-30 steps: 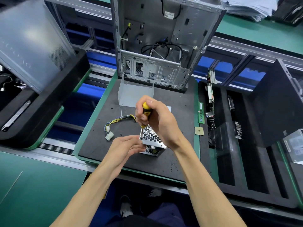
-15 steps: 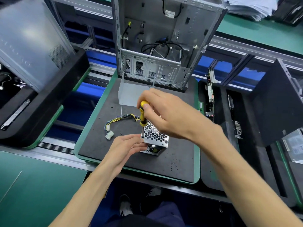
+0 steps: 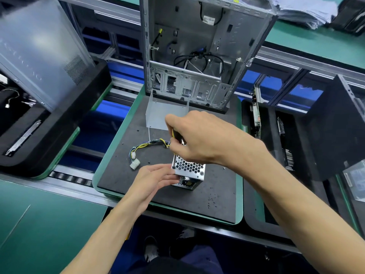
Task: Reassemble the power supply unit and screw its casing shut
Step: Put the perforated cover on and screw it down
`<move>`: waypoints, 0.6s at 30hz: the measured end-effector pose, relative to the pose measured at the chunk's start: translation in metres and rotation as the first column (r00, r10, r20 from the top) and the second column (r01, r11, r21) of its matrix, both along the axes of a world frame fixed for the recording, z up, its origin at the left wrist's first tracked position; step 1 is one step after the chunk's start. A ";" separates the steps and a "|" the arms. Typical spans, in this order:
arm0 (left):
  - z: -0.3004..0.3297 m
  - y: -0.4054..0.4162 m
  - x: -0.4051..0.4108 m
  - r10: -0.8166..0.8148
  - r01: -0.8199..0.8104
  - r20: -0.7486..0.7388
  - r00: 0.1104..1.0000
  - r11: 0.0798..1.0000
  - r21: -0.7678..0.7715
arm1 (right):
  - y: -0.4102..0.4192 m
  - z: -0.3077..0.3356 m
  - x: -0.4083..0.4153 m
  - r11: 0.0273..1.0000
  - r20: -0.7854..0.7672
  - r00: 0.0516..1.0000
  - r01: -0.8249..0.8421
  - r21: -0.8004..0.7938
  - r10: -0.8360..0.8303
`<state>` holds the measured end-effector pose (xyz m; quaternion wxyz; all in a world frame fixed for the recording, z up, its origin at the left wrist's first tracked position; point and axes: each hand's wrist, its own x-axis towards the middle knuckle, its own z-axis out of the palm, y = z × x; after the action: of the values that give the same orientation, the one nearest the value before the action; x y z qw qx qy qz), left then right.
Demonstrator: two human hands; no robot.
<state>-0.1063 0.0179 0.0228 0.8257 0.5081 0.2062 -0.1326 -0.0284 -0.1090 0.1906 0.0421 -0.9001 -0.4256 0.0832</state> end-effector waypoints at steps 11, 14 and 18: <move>-0.001 0.002 0.000 -0.017 0.017 -0.004 1.000 1.000 0.023 | -0.002 -0.002 -0.003 1.000 -0.012 1.000 0.005 -0.009 -0.005; -0.001 0.002 0.001 -0.030 0.030 0.012 0.999 0.999 0.041 | -0.004 0.001 -0.005 1.000 -0.043 0.999 -0.020 -0.012 0.019; 0.002 0.000 0.000 -0.013 0.013 0.021 1.000 0.999 0.035 | -0.005 0.005 0.000 0.998 -0.044 0.999 -0.017 -0.067 0.014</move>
<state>-0.1059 0.0176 0.0250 0.8180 0.5250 0.1965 -0.1292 -0.0287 -0.1136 0.1954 0.0202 -0.8956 -0.4287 0.1172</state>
